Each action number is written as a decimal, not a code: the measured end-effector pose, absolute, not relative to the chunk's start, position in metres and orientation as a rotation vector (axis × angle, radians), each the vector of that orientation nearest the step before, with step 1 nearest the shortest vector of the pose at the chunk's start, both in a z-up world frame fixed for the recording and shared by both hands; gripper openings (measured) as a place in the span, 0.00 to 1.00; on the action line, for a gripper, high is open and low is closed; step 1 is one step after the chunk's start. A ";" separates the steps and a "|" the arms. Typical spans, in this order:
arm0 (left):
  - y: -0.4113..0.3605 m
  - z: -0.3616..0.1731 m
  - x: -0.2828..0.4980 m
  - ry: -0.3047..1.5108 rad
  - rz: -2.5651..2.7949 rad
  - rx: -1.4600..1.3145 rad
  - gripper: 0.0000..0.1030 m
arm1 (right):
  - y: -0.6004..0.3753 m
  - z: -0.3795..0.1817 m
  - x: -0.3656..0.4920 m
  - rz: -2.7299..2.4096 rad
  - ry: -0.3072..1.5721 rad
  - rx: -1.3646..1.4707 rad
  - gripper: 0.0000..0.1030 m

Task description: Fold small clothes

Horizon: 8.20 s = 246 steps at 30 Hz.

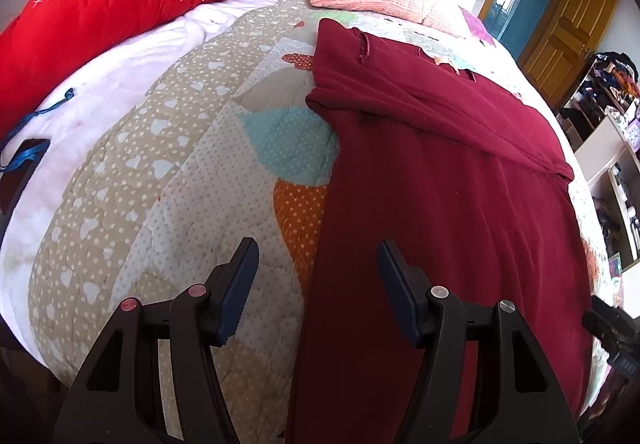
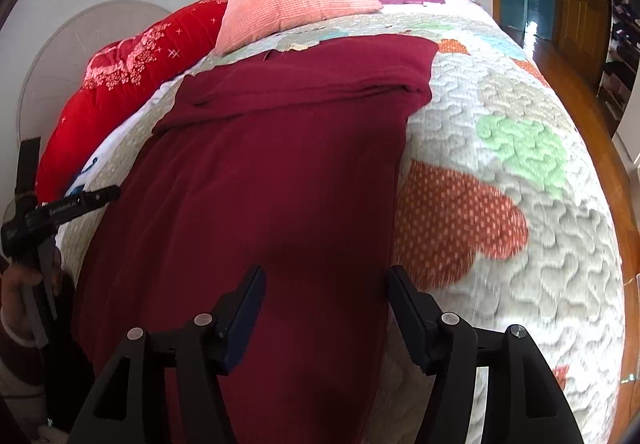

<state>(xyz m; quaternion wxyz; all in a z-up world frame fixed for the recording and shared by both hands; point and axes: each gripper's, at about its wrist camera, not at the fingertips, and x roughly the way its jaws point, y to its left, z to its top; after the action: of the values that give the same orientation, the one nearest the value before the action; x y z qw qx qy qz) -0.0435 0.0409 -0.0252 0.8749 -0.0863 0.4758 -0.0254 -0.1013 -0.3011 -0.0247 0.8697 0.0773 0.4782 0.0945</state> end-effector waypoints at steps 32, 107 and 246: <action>0.050 -0.029 -0.110 1.130 -0.193 -0.192 0.60 | -0.313 -0.035 -0.142 0.231 1.004 0.278 0.67; 0.052 0.032 -0.077 0.950 -0.397 -0.408 0.08 | -0.329 0.021 -0.112 0.588 0.715 0.568 0.15; 0.059 -0.046 0.091 0.989 -0.126 -0.371 0.68 | -0.263 0.010 0.101 0.115 0.843 0.140 0.41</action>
<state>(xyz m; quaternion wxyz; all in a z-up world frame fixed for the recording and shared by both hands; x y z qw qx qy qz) 0.0910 0.0593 -0.0457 0.8617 -0.1769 0.4717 -0.0602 0.1005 -0.2631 0.0095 0.9084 0.0678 0.4088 0.0560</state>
